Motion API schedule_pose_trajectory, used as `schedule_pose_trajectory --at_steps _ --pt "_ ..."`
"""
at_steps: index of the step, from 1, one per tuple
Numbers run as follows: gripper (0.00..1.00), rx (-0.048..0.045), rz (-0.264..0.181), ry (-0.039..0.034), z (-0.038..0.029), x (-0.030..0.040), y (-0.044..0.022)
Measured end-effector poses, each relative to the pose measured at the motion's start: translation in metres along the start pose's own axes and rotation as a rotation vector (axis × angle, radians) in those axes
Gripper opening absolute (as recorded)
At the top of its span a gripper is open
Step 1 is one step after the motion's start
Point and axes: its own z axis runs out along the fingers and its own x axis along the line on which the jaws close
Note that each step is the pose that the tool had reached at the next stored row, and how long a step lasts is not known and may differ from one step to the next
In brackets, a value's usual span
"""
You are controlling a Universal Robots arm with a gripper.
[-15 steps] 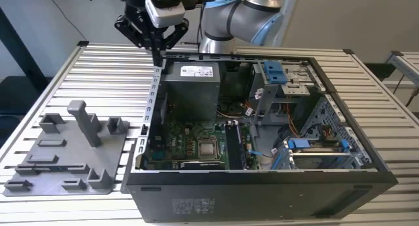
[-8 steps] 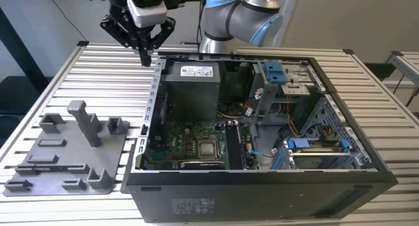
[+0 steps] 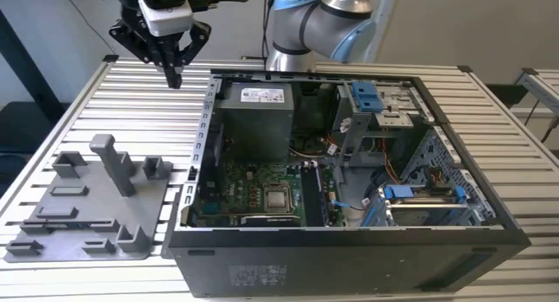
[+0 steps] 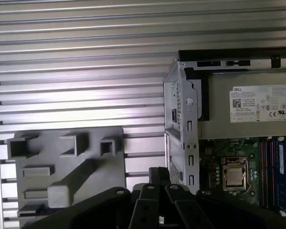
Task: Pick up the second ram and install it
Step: 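Reach for the second ram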
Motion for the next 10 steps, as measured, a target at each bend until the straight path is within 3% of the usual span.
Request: schedule_pose_trajectory --at_steps 10 --pt "0.11 -0.0027 -0.020 0.0012 0.0000 0.0268 -0.0020"
